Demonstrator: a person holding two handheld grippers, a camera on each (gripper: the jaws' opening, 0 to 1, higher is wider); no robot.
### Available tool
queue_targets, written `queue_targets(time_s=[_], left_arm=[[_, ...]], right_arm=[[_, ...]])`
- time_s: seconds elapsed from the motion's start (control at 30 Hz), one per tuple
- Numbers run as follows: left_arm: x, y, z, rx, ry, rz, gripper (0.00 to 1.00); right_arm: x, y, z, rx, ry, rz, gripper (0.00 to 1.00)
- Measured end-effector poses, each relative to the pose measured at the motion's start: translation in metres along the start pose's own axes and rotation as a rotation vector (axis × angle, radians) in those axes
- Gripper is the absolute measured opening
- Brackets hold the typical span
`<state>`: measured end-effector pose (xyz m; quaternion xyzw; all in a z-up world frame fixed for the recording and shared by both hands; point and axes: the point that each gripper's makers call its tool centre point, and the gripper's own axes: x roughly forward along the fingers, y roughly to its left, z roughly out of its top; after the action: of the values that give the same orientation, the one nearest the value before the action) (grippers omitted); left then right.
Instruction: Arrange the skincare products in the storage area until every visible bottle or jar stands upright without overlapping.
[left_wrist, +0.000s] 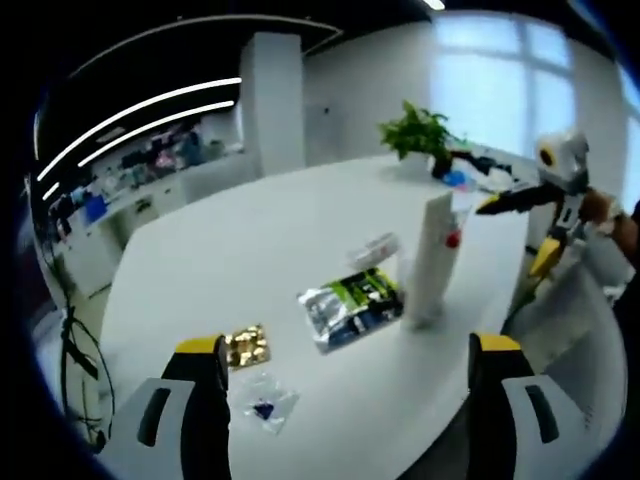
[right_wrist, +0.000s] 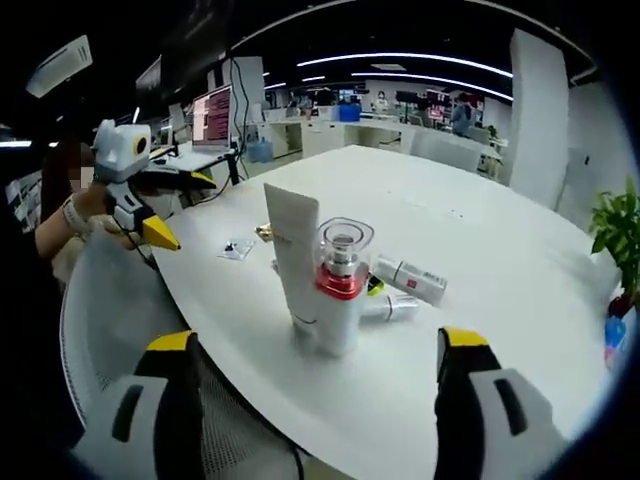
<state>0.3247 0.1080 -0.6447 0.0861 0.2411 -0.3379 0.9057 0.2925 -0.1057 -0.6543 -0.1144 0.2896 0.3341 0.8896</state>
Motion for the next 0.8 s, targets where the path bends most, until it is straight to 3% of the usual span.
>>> queue_targets(time_s=[0.4,0.6,0.8], left_arm=[[-0.019,0.006,-0.008,-0.017,0.004,-0.026,0.97],[-0.022,0.014,-0.006,-0.065,-0.011,-0.054,0.97],[-0.025,0.017,-0.01,-0.033,0.012,-0.082,0.97]], right_arm=[[-0.008,0.001,0.008,-0.081,0.068,0.008,0.99],[-0.011,-0.009,0.021,-0.123,0.109,-0.04,0.99],[-0.019,-0.017,0.037,-0.215,0.159,-0.075,0.99]])
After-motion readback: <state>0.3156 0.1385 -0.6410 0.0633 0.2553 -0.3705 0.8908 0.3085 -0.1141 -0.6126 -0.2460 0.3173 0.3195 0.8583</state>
